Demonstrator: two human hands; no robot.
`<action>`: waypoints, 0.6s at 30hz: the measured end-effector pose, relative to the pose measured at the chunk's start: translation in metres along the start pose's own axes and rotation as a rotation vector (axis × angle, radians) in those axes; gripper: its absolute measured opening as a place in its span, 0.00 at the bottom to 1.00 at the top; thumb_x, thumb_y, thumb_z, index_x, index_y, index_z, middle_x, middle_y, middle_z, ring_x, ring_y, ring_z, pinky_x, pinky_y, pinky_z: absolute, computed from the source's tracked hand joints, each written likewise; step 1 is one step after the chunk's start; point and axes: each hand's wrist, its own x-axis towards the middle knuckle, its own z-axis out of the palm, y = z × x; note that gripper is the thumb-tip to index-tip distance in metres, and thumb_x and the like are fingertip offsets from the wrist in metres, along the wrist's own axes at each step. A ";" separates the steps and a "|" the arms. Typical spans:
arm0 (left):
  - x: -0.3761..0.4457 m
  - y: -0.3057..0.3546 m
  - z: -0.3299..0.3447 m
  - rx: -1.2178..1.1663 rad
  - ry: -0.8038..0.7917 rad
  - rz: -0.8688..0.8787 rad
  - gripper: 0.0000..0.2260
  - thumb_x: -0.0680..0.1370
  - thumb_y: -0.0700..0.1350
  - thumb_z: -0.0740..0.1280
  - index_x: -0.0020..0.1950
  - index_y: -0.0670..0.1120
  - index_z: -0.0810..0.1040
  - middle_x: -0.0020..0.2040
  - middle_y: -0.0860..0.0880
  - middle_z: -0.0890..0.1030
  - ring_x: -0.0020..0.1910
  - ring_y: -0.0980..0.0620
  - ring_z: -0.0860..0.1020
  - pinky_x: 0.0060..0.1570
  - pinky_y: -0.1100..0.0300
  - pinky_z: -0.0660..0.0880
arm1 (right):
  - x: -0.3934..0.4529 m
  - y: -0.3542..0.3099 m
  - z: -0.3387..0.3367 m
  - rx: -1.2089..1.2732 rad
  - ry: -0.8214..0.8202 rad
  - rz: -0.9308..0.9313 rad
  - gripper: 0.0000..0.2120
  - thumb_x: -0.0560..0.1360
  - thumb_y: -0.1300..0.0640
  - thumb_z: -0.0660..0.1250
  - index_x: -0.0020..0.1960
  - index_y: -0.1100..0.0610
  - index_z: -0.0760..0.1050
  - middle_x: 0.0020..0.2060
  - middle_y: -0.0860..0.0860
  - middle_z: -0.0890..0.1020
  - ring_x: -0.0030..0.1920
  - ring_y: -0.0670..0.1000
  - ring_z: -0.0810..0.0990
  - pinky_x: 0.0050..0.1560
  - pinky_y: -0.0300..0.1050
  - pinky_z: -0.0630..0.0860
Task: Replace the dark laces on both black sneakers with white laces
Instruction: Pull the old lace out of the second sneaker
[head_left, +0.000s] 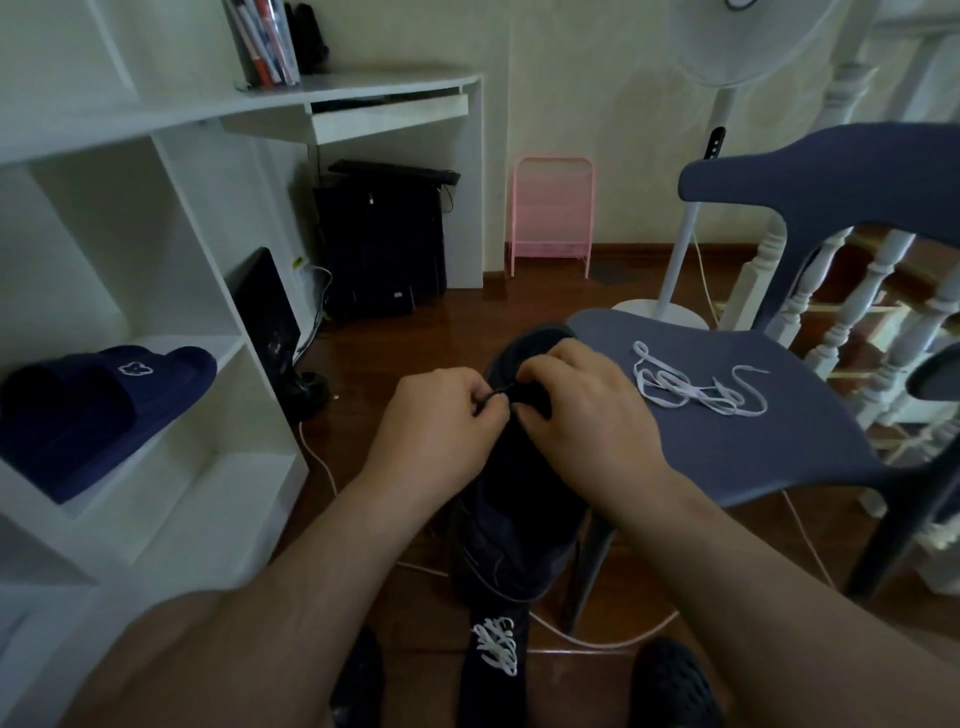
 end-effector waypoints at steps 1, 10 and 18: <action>0.000 0.001 0.001 -0.004 -0.005 0.011 0.16 0.83 0.55 0.67 0.36 0.52 0.77 0.29 0.52 0.77 0.35 0.58 0.77 0.28 0.64 0.69 | 0.001 0.001 0.001 -0.004 0.004 -0.021 0.07 0.77 0.53 0.72 0.53 0.54 0.83 0.49 0.51 0.77 0.49 0.57 0.77 0.47 0.51 0.76; 0.002 -0.006 -0.009 -0.142 -0.096 -0.108 0.14 0.84 0.57 0.67 0.43 0.53 0.84 0.37 0.54 0.84 0.37 0.59 0.81 0.34 0.61 0.75 | 0.002 0.017 -0.013 0.352 -0.013 0.272 0.07 0.76 0.52 0.75 0.40 0.50 0.82 0.38 0.44 0.79 0.41 0.47 0.77 0.43 0.45 0.73; 0.000 -0.009 -0.008 -0.082 -0.051 -0.114 0.14 0.83 0.57 0.67 0.42 0.52 0.82 0.34 0.52 0.82 0.33 0.59 0.79 0.28 0.66 0.68 | 0.001 0.026 -0.030 0.424 -0.079 0.492 0.15 0.74 0.54 0.67 0.60 0.45 0.79 0.54 0.46 0.76 0.54 0.50 0.76 0.55 0.50 0.73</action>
